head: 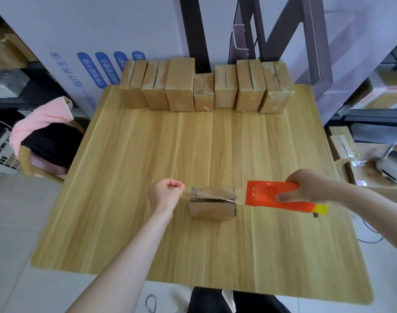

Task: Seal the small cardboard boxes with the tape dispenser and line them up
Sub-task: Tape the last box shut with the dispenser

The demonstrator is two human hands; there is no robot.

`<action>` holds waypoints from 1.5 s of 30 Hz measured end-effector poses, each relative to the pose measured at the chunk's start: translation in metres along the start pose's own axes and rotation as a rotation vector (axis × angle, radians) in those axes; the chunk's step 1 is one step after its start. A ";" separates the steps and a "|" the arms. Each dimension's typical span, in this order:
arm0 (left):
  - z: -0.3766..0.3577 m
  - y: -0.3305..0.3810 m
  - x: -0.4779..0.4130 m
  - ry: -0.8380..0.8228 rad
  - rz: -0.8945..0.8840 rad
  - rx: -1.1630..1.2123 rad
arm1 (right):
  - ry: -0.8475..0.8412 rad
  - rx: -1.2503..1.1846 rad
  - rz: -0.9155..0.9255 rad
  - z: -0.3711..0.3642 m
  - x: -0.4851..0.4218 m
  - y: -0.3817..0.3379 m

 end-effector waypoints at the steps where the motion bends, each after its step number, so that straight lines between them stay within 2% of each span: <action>1: 0.000 0.000 -0.001 0.002 0.003 -0.011 | -0.007 0.017 0.002 0.000 -0.003 -0.002; 7: -0.006 -0.017 -0.010 -0.046 0.044 0.002 | -0.007 0.120 -0.006 0.000 -0.020 -0.004; 12: -0.014 -0.028 -0.014 -0.046 0.049 -0.025 | -0.027 0.103 -0.016 -0.006 -0.030 -0.003; 29: -0.048 -0.073 -0.033 -0.096 0.179 0.237 | -0.045 0.155 -0.034 -0.020 -0.075 0.001; 31: -0.049 -0.074 -0.031 -0.074 0.213 0.303 | -0.022 0.265 -0.065 -0.023 -0.076 -0.002; 34: -0.045 -0.091 -0.026 -0.012 0.280 0.378 | -0.018 0.609 -0.101 -0.049 -0.080 0.001; 37: -0.051 -0.110 -0.021 -0.053 0.303 0.368 | -0.047 0.473 -0.130 -0.073 -0.084 0.020; 45: -0.054 -0.088 -0.030 -0.070 0.224 0.329 | -0.004 0.440 -0.179 -0.050 -0.076 0.038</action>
Point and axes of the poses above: each hand's wrist, its own x-axis away from the middle knuckle, its own z-axis out of the back of the hand, y = z × x, the point moved 8 cm from there along -x, towards the middle knuckle, and after that the axes turned 12 degrees about -y, right-handed, at the moved point
